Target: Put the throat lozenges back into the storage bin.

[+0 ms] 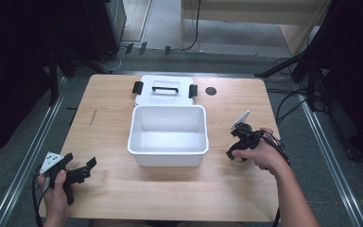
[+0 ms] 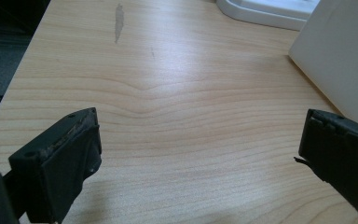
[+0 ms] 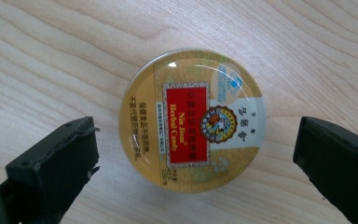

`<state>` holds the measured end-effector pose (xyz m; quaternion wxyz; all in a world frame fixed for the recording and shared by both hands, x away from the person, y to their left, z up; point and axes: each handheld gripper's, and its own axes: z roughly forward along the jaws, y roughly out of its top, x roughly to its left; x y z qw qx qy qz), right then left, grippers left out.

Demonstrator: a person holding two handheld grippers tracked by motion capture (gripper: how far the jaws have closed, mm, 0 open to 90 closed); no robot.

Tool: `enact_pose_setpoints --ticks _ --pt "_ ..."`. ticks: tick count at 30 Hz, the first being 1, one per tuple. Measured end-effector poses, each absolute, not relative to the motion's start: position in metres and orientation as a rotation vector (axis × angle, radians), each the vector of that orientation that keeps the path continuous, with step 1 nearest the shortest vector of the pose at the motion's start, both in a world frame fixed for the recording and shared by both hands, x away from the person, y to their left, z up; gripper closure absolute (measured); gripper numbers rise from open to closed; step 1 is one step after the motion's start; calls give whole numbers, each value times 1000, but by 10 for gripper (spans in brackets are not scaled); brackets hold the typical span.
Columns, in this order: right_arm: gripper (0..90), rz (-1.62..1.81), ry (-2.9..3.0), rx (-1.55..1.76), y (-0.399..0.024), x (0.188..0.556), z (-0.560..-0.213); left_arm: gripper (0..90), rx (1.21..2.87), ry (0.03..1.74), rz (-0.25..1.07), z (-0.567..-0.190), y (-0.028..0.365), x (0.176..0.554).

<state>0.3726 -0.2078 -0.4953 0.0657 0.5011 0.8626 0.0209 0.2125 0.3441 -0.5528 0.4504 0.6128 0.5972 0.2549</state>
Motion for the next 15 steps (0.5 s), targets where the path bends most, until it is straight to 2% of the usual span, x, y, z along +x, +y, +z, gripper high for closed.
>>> enact_pose_setpoints --ticks 15 --pt "133 11 2575 1590 -208 375 -510 0 1513 1473 632 -553 344 211"
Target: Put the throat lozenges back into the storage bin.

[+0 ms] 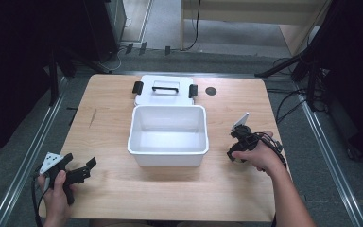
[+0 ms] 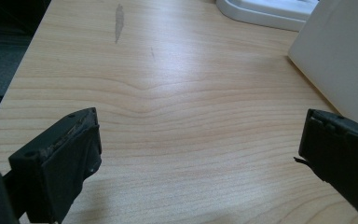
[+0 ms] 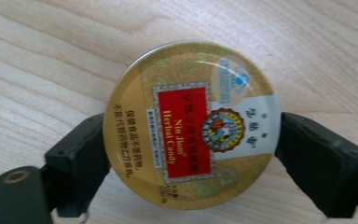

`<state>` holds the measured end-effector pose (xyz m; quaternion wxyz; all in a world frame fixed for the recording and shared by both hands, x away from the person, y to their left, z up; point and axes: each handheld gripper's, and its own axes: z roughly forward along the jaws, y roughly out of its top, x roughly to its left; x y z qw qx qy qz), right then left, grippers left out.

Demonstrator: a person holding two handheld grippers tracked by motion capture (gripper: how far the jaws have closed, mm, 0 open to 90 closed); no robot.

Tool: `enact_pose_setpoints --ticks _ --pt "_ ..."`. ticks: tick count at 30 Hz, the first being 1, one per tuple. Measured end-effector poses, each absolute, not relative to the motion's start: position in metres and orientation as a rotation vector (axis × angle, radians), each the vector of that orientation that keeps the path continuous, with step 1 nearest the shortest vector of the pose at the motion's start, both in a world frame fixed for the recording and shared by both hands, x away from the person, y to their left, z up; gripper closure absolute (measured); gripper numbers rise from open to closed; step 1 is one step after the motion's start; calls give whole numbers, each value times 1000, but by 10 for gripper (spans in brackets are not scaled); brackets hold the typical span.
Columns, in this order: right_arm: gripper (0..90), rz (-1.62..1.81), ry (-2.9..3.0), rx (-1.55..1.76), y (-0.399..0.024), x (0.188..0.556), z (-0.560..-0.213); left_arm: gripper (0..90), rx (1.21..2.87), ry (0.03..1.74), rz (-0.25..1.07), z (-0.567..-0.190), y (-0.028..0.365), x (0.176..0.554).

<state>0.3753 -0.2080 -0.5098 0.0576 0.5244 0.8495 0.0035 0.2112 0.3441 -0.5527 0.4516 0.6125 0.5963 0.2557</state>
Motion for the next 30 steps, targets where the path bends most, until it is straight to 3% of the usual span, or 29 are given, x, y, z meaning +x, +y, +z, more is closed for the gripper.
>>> enact_pose_setpoints --ticks 5,30 --pt "200 29 2585 1588 -208 374 -511 0 1520 1473 638 -553 343 211" --pt "204 141 2662 1413 -205 370 -465 0 1524 1475 631 -553 343 211"
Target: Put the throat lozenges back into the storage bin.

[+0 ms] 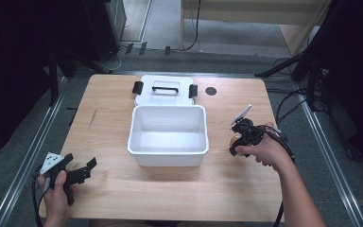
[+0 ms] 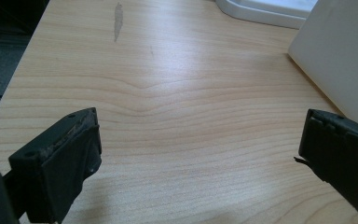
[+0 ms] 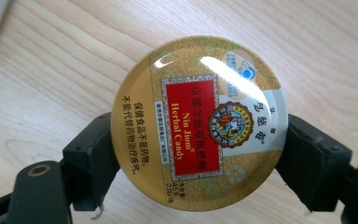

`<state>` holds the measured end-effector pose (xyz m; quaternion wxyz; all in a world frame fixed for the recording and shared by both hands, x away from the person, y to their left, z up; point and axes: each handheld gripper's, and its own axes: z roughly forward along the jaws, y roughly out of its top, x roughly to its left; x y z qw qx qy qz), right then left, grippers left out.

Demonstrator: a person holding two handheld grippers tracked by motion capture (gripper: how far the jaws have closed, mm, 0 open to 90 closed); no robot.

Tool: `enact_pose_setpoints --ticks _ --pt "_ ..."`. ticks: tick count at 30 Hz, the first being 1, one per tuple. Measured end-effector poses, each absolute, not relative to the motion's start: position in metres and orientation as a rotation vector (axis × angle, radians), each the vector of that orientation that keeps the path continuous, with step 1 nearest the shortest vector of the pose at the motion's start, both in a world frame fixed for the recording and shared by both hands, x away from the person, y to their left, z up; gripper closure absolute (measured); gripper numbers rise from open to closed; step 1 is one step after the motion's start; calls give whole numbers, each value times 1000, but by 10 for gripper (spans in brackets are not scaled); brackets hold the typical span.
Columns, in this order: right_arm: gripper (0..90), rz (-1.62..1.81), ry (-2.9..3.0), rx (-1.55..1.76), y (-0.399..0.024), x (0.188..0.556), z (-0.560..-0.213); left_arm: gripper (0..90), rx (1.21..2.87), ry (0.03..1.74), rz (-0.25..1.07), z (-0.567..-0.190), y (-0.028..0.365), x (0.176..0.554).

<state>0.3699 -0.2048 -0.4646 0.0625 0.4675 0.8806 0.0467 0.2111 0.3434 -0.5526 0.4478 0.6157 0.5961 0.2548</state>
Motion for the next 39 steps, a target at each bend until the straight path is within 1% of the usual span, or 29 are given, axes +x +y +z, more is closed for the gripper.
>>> enact_pose_setpoints --ticks 19,39 --pt "204 234 2770 1113 -185 371 -424 0 1524 1475 628 -553 344 211" --pt "204 247 2812 946 -152 379 -382 0 1522 1475 622 -553 344 212"
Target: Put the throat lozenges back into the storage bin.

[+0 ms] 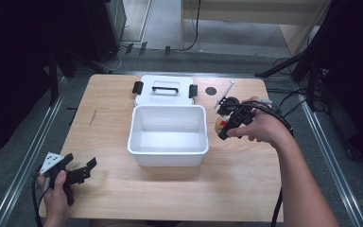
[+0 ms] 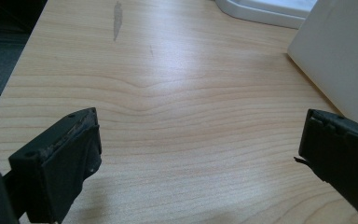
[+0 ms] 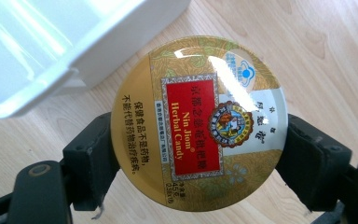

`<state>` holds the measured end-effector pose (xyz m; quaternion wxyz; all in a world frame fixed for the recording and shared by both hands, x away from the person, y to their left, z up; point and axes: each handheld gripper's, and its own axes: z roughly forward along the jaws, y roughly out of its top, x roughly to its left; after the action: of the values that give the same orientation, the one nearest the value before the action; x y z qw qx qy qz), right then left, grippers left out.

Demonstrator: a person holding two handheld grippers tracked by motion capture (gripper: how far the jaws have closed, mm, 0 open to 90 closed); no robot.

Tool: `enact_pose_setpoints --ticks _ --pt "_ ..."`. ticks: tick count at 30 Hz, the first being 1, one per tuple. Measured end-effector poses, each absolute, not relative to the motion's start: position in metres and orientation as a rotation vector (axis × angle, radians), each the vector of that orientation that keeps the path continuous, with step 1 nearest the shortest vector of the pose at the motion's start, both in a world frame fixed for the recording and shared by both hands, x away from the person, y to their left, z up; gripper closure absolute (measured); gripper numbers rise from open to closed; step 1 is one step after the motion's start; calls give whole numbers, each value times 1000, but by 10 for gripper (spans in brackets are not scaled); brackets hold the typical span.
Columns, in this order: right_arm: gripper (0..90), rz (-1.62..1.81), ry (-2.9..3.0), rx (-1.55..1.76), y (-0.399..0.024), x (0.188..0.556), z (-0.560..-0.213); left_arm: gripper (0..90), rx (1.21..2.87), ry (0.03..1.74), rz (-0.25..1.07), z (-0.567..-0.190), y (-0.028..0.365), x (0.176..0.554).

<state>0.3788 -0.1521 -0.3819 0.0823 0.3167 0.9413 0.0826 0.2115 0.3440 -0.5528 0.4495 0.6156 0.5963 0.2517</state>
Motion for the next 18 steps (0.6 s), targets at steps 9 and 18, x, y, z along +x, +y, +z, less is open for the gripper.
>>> enact_pose_setpoints --ticks 9,18 --pt "205 246 2821 890 -138 380 -369 0 1519 1474 624 -553 344 212" --pt "205 244 2828 849 -124 381 -361 0 1524 1476 619 -553 344 212"
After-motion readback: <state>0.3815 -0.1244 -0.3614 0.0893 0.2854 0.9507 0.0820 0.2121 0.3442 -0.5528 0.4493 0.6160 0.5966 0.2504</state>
